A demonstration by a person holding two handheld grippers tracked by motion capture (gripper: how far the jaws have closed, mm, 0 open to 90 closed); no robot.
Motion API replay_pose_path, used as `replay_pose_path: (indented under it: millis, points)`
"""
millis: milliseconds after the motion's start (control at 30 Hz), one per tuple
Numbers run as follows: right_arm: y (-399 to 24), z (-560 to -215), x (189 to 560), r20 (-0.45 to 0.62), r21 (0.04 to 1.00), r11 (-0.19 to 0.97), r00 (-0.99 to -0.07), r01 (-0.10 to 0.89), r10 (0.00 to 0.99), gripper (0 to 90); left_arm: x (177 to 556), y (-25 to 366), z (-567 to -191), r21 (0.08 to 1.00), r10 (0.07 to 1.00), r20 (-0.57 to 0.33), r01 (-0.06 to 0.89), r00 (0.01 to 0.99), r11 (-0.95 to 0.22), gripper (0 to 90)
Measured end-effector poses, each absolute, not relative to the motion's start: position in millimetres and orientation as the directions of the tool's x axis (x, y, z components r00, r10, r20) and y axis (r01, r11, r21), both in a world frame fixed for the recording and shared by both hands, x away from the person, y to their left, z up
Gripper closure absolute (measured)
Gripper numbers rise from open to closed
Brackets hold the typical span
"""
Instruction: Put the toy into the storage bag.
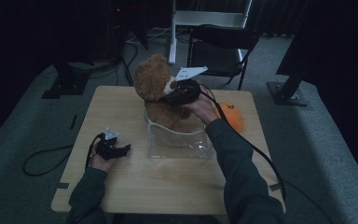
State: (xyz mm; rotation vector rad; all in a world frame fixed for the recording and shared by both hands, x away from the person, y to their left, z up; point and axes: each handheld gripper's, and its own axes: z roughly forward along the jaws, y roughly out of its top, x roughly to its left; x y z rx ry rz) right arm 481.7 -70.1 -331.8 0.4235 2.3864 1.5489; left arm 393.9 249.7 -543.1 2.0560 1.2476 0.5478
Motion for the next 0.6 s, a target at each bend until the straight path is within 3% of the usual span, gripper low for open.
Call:
replay_pose_path:
  millis: [600]
  points:
    - [-64.5,-339.2,487.5,-0.036,0.888,0.437,-0.927,0.141,0.373,35.9,393.9,249.8,-543.1,0.721,0.889,0.013,0.612,0.457,-0.325,27.8]
